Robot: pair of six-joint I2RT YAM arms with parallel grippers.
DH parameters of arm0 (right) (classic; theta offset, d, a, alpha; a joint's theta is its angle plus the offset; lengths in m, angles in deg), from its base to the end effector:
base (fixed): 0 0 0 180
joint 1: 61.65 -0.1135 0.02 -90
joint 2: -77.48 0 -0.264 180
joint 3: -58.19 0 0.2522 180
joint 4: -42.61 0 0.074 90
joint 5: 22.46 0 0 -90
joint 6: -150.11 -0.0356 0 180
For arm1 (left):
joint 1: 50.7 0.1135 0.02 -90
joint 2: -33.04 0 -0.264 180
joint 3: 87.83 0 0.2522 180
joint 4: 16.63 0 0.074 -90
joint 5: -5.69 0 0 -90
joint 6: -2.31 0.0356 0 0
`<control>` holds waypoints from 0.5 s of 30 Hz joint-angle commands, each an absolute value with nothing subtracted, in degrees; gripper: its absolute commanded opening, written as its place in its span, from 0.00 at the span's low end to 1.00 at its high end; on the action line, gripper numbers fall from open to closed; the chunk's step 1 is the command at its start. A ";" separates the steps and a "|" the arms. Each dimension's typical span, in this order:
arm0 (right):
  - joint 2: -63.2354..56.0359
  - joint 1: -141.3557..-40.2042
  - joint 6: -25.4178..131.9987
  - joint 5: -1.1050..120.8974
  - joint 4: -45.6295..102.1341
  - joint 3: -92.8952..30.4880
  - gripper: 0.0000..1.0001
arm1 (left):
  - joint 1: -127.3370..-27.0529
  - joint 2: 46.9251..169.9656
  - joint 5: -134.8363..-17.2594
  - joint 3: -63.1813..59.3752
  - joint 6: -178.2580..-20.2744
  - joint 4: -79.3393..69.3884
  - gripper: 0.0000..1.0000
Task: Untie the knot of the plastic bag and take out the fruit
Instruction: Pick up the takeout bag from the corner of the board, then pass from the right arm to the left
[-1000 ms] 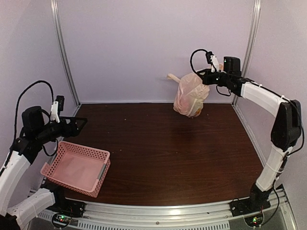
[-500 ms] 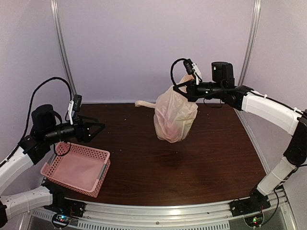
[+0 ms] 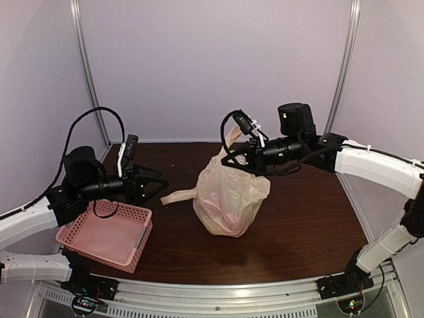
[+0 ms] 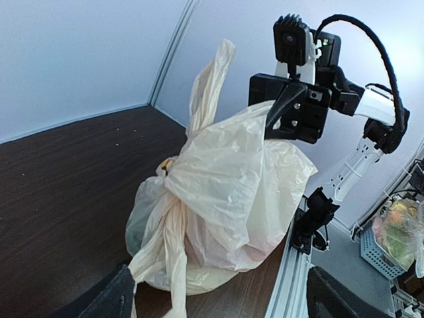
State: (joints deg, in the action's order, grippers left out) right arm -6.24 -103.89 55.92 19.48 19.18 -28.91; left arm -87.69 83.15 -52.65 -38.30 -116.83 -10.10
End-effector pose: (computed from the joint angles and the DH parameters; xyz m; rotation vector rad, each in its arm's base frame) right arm 0.2300 0.2446 0.3573 -1.2038 1.6358 1.3291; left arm 0.1536 -0.1391 0.3006 0.5747 1.7707 -1.2991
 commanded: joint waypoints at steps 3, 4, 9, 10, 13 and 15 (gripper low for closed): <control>-5.73 -108.26 56.89 12.17 19.39 -27.68 0.00 | -91.48 90.67 -50.64 -36.85 -116.59 -17.00 0.92; -5.55 -108.70 56.88 11.05 19.55 -27.65 0.00 | -91.62 91.30 -49.71 -36.74 -116.45 -17.39 0.92; -4.45 -110.31 57.19 5.71 19.82 -27.63 0.00 | -91.65 92.51 -45.10 -36.81 -116.08 -19.83 0.95; -4.27 -110.57 57.20 5.14 19.87 -27.64 0.00 | -91.70 92.77 -44.10 -36.69 -116.14 -20.10 0.95; -3.82 -111.33 57.42 4.22 19.50 -28.08 0.00 | -92.56 93.88 -41.06 -36.06 -115.87 -20.23 0.96; -3.77 -111.64 57.83 3.95 18.76 -28.56 0.00 | -93.59 94.67 -39.49 -35.65 -115.46 -20.36 0.97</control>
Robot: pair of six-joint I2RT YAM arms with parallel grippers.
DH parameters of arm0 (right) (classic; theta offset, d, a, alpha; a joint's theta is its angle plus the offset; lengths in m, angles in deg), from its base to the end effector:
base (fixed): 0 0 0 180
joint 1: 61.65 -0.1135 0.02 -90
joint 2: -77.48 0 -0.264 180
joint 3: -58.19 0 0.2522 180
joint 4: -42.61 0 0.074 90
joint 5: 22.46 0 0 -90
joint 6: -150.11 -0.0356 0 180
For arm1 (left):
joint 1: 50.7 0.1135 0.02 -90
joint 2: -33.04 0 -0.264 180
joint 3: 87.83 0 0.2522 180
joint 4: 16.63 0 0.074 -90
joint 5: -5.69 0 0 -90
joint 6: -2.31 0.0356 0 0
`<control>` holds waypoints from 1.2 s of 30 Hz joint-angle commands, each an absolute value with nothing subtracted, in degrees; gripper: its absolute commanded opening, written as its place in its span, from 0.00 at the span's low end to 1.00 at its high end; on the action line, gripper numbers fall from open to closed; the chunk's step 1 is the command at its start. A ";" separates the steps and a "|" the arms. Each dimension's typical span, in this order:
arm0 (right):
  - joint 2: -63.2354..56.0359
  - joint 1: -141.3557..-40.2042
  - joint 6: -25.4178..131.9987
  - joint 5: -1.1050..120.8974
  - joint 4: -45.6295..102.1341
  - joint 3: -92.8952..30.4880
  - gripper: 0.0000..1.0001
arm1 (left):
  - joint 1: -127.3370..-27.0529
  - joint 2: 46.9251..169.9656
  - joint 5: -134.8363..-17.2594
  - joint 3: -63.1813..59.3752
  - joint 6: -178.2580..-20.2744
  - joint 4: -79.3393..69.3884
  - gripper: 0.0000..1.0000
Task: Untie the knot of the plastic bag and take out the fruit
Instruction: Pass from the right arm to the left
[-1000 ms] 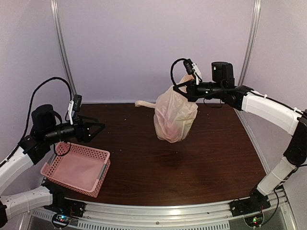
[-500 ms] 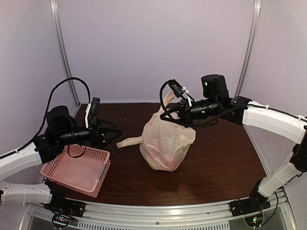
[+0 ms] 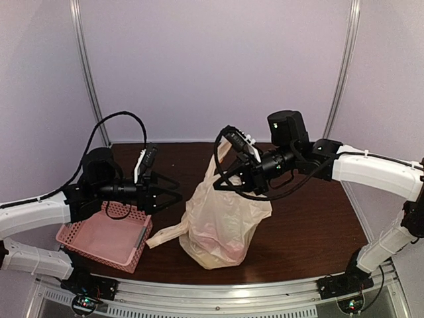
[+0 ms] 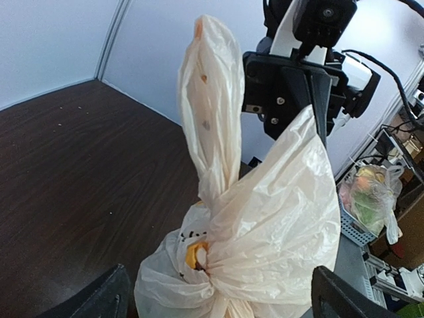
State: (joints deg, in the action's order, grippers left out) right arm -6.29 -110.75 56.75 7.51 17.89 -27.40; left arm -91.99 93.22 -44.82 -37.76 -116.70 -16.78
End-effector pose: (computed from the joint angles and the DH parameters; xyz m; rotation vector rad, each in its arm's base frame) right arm 0.1914 0.2681 0.3482 -1.4609 1.5217 1.5982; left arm 0.1631 -0.1734 0.2807 0.7607 1.7997 -1.4534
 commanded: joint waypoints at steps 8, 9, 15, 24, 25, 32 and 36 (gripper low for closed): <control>-3.71 -113.26 59.36 4.21 16.54 -30.22 0.00 | -96.87 100.21 -38.14 -32.52 -113.90 -19.88 0.98; -3.73 -113.42 59.40 4.37 16.07 -30.39 0.00 | -97.41 100.90 -38.09 -31.91 -113.52 -19.76 0.98; -3.07 -113.77 61.23 5.54 14.57 -30.78 0.00 | -99.28 103.43 -38.33 -30.16 -111.97 -17.32 0.98; -1.66 -113.77 62.18 7.64 14.44 -30.11 0.00 | -99.51 101.68 -36.81 -31.72 -113.06 -17.31 0.68; -1.56 -113.77 62.02 7.52 14.65 -30.03 0.00 | -99.74 101.87 -36.72 -31.67 -113.08 -17.31 0.68; -0.43 -113.78 61.16 7.12 16.10 -29.11 0.00 | -101.67 105.52 -35.60 -29.58 -112.91 -17.42 0.74; 0.04 -113.77 61.32 8.38 15.86 -28.32 0.00 | -101.94 106.09 -34.89 -28.78 -112.79 -17.81 0.52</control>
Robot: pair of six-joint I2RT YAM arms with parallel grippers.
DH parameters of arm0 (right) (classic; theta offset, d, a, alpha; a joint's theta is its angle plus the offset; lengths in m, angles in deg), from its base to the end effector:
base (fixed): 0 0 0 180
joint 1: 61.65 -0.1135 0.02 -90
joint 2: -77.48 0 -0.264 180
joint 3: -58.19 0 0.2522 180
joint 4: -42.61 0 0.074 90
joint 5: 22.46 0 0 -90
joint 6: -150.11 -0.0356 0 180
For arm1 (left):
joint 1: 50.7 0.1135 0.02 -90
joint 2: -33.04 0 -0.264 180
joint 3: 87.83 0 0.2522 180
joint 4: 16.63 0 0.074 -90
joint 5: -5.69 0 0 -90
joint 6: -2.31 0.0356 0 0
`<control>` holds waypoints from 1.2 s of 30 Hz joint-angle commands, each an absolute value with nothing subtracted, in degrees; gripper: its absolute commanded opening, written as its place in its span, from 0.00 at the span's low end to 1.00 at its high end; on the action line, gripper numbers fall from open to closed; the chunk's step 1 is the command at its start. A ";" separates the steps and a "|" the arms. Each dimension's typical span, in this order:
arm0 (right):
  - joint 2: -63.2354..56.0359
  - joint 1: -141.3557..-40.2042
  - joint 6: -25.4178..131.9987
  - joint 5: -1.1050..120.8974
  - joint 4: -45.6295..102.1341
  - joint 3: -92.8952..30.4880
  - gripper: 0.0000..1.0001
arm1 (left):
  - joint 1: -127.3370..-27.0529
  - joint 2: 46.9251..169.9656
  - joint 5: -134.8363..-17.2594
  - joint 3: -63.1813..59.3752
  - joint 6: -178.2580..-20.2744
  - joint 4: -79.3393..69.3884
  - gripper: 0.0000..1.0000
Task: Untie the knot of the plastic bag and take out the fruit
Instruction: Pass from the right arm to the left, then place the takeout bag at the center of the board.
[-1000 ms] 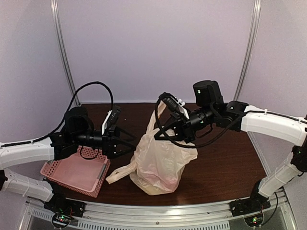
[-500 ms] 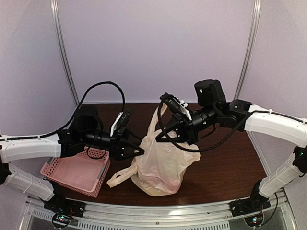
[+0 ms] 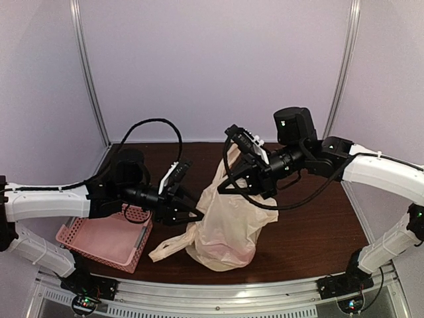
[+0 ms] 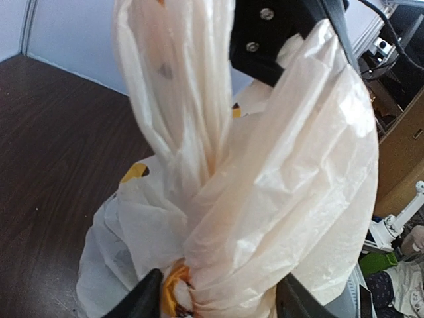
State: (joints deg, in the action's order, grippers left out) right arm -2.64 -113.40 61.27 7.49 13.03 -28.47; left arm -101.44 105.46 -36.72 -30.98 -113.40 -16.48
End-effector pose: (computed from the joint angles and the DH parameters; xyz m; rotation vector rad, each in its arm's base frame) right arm 0.1675 0.2623 0.3664 -1.5460 1.4229 1.5802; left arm 0.1553 -0.2315 0.2709 1.0863 1.8091 -1.6313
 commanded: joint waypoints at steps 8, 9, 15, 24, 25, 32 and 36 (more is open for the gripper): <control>2.39 -113.28 60.61 16.86 15.39 -23.11 0.00 | -101.94 101.77 -41.85 -28.63 -110.86 -13.05 0.00; 3.26 -113.06 60.17 18.87 16.67 -21.57 0.00 | -101.91 100.54 -43.75 -28.70 -110.37 -11.93 0.00; 8.66 -109.69 51.79 38.14 21.31 -12.61 0.01 | -101.94 94.10 -52.33 -28.57 -109.98 -8.30 0.00; 12.46 -104.41 44.85 44.86 28.55 -6.66 0.91 | -102.70 96.62 -59.24 -27.20 -112.97 -8.39 0.00; 12.83 -104.49 44.63 46.27 28.63 -6.25 0.95 | -102.91 97.16 -60.81 -26.89 -113.14 -7.99 0.00; 16.50 -104.47 44.22 52.36 28.67 -2.24 0.99 | -104.45 100.54 -69.96 -25.37 -112.78 -5.72 0.00; 17.72 -104.52 44.02 54.20 28.47 -0.73 0.99 | -105.23 103.08 -73.66 -23.71 -112.15 -3.24 0.00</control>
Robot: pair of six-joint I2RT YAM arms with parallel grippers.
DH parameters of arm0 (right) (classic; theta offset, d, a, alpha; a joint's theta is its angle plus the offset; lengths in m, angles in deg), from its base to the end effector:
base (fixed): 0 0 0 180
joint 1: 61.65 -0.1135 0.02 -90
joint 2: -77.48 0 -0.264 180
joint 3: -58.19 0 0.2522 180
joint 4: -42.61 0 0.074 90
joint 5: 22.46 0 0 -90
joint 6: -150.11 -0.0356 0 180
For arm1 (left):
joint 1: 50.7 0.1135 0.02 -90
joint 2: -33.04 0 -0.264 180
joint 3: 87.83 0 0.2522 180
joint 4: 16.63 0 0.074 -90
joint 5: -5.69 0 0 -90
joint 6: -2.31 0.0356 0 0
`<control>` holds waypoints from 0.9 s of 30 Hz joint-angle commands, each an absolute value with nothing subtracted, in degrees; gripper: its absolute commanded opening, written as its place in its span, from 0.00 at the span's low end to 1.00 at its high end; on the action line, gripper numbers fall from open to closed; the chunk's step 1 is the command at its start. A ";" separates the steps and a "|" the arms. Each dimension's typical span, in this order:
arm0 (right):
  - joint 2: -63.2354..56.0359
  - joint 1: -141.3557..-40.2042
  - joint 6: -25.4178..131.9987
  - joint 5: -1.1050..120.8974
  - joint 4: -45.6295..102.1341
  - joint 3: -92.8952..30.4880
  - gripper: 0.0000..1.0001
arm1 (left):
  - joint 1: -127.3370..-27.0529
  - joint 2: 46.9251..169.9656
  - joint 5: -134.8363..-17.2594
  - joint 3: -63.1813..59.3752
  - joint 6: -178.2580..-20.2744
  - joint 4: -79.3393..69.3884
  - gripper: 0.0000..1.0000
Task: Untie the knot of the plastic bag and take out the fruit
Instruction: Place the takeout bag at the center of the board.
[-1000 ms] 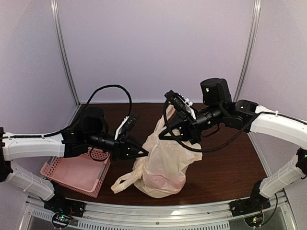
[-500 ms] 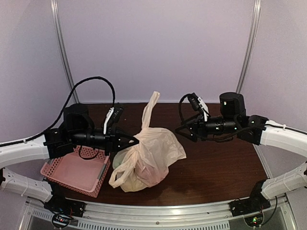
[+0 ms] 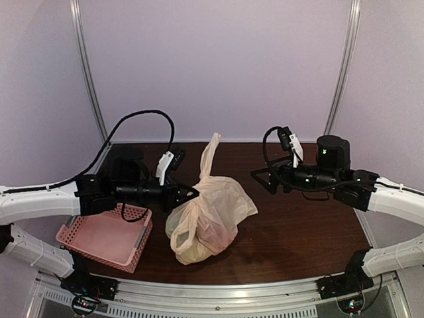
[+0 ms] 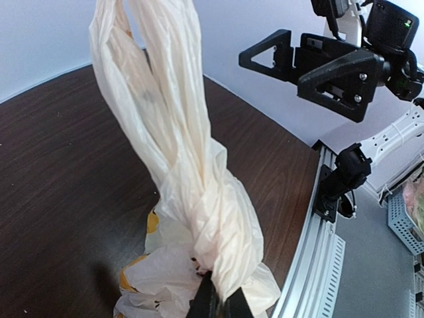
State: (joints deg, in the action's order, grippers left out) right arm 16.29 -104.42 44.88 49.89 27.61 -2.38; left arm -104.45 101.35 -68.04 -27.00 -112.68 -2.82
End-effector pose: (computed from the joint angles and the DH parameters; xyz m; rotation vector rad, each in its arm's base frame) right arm 0.1754 0.1769 0.3130 -0.6820 1.8251 0.9745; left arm 0.1535 -0.2263 0.2867 0.7234 1.9918 -1.1475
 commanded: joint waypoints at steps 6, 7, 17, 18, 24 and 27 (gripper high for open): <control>18.24 -104.49 43.16 57.16 28.19 0.00 0.99 | -106.32 105.41 -73.69 -23.19 -111.25 -4.35 0.00; 18.24 -104.50 42.96 57.31 28.37 0.16 0.98 | -106.33 105.56 -73.27 -23.38 -111.27 -4.97 0.00; 18.94 -104.52 41.15 58.11 30.23 1.72 0.97 | -106.37 101.63 -68.45 -26.43 -111.68 -10.49 0.48; 19.13 -104.54 41.06 58.33 30.45 1.94 0.97 | -106.39 100.73 -69.34 -26.85 -111.92 -10.36 0.54; 20.10 -104.61 40.86 58.17 30.55 2.11 0.97 | -106.38 96.78 -69.29 -28.43 -112.99 -6.94 0.75; 20.18 -104.66 41.23 55.04 30.21 2.30 0.98 | -106.40 96.25 -65.55 -29.81 -113.32 -5.08 0.79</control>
